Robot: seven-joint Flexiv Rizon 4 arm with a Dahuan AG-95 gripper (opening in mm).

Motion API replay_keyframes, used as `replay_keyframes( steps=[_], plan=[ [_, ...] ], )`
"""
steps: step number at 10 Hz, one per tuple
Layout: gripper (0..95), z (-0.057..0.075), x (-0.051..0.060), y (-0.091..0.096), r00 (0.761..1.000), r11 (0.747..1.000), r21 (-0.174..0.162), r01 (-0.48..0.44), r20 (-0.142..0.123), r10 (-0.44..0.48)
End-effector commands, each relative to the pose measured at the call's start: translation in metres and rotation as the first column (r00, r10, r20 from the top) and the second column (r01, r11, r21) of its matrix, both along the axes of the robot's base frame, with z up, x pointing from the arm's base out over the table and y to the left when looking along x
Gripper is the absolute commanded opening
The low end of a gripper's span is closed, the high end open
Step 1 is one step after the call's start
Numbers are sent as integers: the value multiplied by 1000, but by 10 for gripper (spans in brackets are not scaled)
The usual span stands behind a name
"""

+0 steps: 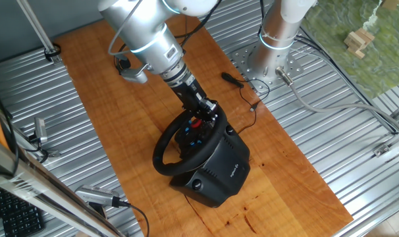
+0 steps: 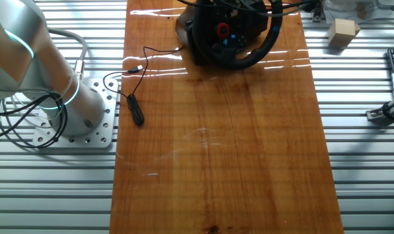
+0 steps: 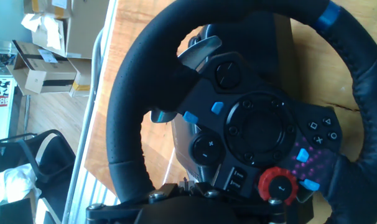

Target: Rotate the steering wheel 90 degrees counterclockwise

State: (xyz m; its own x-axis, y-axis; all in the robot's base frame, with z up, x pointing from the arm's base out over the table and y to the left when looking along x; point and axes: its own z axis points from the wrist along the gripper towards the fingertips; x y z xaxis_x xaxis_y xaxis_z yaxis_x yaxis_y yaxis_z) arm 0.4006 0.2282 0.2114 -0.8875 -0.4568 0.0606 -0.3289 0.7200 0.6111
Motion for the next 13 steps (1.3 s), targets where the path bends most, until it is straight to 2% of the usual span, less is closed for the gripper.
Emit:
replay_keyframes(
  steps=[1, 7, 13],
  plan=[
    [0, 0, 1, -2, 1000, 1000, -1, -18, -6, 18],
    [0, 2, 2, -10, 998, 999, -2, -49, -47, 49],
    [0, -1, 3, -15, 996, 997, 2, -73, -44, 73]
  ],
)
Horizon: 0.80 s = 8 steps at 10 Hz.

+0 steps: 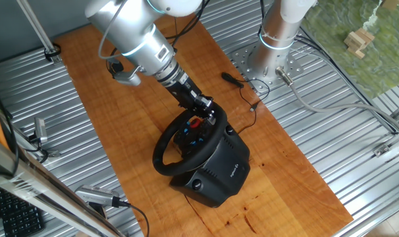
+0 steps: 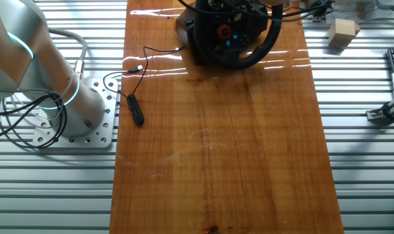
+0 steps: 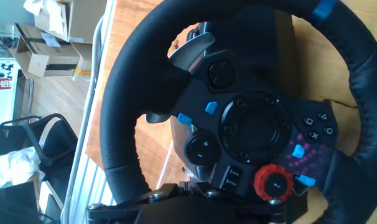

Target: Rotate the steering wheel 90 degrees counterclockwise

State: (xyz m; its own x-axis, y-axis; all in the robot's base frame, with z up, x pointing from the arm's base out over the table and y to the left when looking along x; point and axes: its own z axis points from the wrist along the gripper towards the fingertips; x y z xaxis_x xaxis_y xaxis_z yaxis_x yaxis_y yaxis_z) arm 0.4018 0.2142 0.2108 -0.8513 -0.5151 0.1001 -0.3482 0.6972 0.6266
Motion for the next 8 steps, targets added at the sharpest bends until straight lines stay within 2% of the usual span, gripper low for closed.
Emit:
replay_keyframes(
  steps=[1, 8],
  plan=[
    [0, -2, 2, -1, 1000, 1000, 0, -8, 2, 8],
    [0, -8, 3, -5, 999, 999, 8, -45, 11, 45]
  ],
)
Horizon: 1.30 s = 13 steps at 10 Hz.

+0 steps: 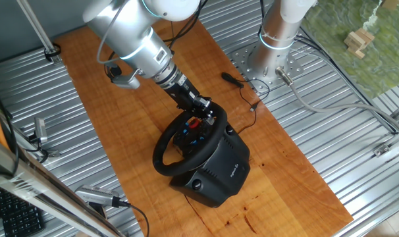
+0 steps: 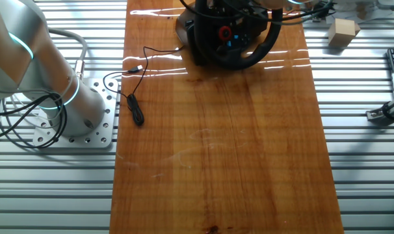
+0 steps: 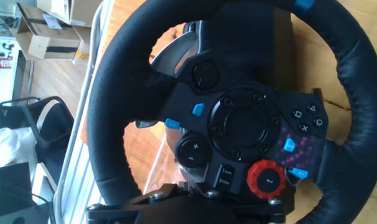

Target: Rotate the steering wheel 90 degrees counterclockwise

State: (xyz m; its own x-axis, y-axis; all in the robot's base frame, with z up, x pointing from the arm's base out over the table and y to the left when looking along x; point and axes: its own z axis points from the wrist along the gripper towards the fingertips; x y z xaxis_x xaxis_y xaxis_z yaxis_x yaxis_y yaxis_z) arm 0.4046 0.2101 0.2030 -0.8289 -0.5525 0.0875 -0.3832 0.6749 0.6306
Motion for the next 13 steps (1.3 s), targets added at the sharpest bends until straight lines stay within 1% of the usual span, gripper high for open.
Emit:
replay_keyframes(
  steps=[1, 3, 7, 13],
  plan=[
    [0, -1, 1, -1, 1000, 1000, 1, -5, 5, 5],
    [0, -3, 1, -2, 1000, 1000, 4, -9, 7, 9],
    [0, -7, 1, -6, 999, 999, 18, -38, 22, 38],
    [0, -11, 1, -13, 998, 998, 28, -63, 32, 62]
  ],
)
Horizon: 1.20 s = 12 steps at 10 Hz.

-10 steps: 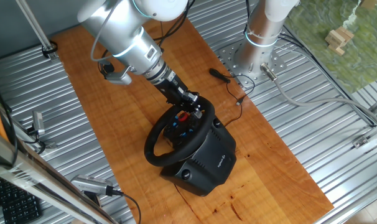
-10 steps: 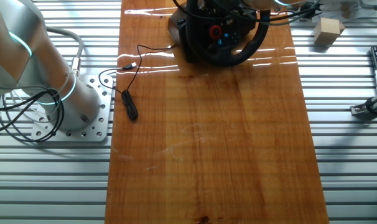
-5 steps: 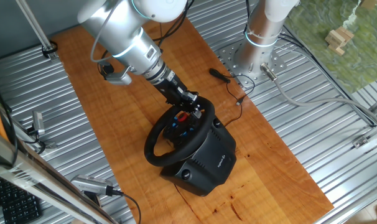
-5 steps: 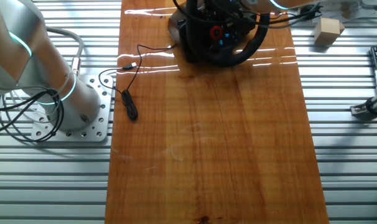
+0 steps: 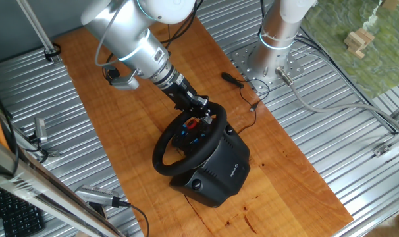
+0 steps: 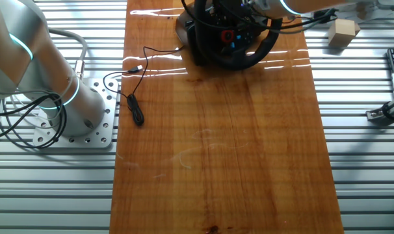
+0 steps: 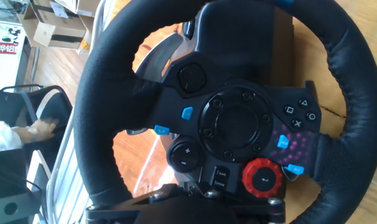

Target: Rotate the steering wheel 90 degrees counterclockwise

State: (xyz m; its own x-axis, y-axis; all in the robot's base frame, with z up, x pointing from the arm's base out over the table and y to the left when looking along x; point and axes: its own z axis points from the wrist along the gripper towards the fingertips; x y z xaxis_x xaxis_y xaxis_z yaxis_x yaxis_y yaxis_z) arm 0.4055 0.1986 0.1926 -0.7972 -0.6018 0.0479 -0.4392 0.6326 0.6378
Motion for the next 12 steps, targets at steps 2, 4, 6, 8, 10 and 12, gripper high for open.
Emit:
replay_keyframes(
  steps=[2, 4, 6, 8, 10, 12],
  plan=[
    [0, -3, 0, -4, 1000, 1000, 8, -17, 9, 17],
    [0, -7, 0, -6, 999, 999, 16, -33, 17, 33],
    [0, -9, 1, -7, 999, 999, 22, -48, 24, 47],
    [0, -12, 1, -8, 998, 998, 31, -63, 34, 62],
    [0, -13, 2, -11, 996, 997, 35, -75, 42, 74],
    [0, -14, 3, -14, 995, 995, 39, -88, 48, 86]
  ],
)
